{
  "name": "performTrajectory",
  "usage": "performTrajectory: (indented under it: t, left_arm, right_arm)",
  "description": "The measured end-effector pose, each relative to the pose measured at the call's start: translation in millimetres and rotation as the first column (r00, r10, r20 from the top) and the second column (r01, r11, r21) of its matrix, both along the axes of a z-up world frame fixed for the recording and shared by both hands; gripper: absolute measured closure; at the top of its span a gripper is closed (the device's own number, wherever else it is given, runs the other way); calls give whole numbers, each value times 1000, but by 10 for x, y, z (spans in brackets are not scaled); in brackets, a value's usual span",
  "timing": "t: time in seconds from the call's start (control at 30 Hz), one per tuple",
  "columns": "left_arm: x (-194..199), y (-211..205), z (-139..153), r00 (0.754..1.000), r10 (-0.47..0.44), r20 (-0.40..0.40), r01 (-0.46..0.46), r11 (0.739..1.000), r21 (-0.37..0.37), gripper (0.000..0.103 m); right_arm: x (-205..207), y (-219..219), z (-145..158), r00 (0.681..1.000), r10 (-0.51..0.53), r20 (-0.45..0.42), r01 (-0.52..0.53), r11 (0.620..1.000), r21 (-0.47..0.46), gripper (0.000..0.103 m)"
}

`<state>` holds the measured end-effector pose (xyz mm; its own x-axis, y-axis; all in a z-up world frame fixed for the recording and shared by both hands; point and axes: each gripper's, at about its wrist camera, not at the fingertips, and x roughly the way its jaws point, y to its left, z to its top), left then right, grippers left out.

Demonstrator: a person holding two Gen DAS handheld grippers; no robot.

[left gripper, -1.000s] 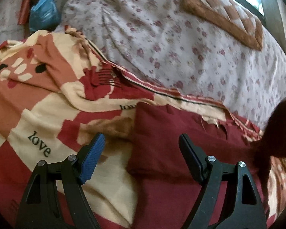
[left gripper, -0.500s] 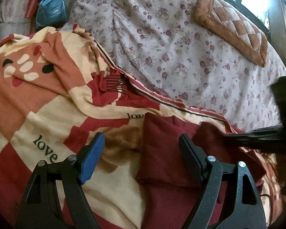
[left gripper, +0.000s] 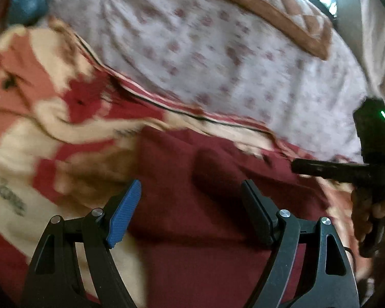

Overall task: Fold small clothes
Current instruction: 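Grasp the sweatshirt's other side with the left gripper and fold it inward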

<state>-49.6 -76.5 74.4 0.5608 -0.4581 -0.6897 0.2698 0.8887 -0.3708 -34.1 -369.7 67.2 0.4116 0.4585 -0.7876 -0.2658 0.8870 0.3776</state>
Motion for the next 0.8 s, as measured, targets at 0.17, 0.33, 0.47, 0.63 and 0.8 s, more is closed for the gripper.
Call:
performTrajectory:
  t: [0.17,0.33,0.47,0.63,0.8]
  left_arm:
    - [139,-228,-161,985,-44,-165,28,995,-94,23]
    - [309,-531,-205,980,-41,-195,22,995,-101,23]
    - [417,-758,-236,982,-32,-188,17,997,-79,51]
    - [358,-725,177,1000,12,-16,-12,1000,9,86]
    - [228,-264,368,985,158,68,-161,986,47,89]
  right_arm:
    - [-740,-543,198,997,-40,58,43,998,-43,42]
    - [-1255,-1037,129,988,-144,59,145,989,-23,39]
    - [-1474,-1266,-34,981,-195,17,196,980,-18,39]
    - [-1441,-1350,-85,972,-236,21,236,971,-47,39]
    - [-1212,-1303,-174,962,-271,38,274,956,-104,37]
